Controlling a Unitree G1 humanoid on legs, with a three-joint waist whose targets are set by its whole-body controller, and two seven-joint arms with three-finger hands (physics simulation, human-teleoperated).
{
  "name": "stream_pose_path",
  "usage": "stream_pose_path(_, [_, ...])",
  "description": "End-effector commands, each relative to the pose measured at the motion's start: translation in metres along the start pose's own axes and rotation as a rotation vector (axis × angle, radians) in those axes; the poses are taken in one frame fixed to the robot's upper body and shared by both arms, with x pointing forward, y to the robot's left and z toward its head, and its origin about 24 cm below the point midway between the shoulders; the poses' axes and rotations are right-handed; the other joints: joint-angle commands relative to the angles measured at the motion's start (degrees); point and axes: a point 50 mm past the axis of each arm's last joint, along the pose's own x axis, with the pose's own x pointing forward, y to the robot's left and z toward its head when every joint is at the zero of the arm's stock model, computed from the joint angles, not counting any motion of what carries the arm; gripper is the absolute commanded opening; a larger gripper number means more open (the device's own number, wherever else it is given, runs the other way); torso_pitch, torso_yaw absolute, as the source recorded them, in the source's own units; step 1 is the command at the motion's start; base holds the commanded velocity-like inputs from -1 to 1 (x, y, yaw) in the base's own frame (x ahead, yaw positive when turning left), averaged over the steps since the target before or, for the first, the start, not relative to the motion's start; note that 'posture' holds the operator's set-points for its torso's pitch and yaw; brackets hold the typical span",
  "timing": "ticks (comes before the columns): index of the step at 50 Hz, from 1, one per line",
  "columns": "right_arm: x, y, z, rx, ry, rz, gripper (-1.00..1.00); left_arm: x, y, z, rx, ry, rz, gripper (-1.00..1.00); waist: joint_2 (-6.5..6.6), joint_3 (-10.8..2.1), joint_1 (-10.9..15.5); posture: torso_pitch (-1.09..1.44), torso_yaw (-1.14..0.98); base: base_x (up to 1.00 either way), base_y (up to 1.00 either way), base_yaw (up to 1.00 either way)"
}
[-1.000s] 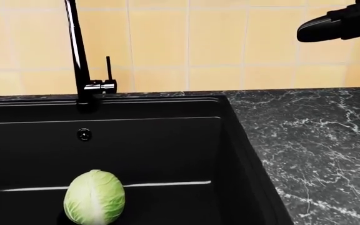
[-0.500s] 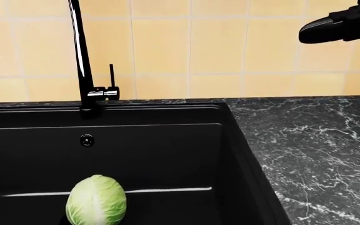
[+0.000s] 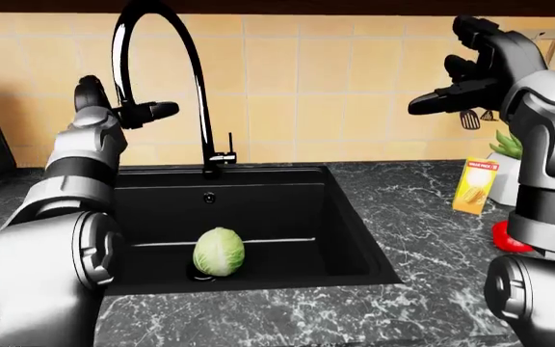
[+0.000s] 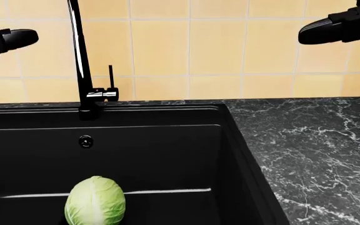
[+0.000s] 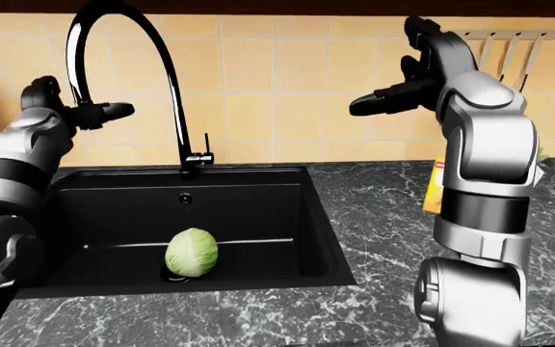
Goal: Turn the sink spout to the right.
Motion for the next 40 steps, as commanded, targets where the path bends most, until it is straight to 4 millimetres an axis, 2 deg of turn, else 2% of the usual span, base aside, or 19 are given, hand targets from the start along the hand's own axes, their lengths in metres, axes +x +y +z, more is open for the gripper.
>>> stream_pose_path(1, [-0.005, -0.004, 0.021, -0.018, -0.086, -0.017, 1.0, -0.005, -0.004, 0.033, -0.028, -0.159, -0.025, 1.0, 0.07, -0.31, -0.03, -0.66, 0.0, 0.0, 0.0, 0.0])
stream_pose_path(16, [-0.006, -0.004, 0.022, -0.02, -0.089, -0.017, 1.0, -0.006, -0.019, 0.028, 0.005, -0.17, -0.077, 1.0, -0.09, -0.36, 0.15, -0.66, 0.0, 0.0, 0.0, 0.0])
stream_pose_path(40, [-0.009, -0.007, 0.021, -0.015, -0.091, -0.022, 1.0, -0.017, -0.049, 0.048, 0.024, -0.208, -0.174, 1.0, -0.41, -0.4, 0.14, -0.66, 0.0, 0.0, 0.0, 0.0])
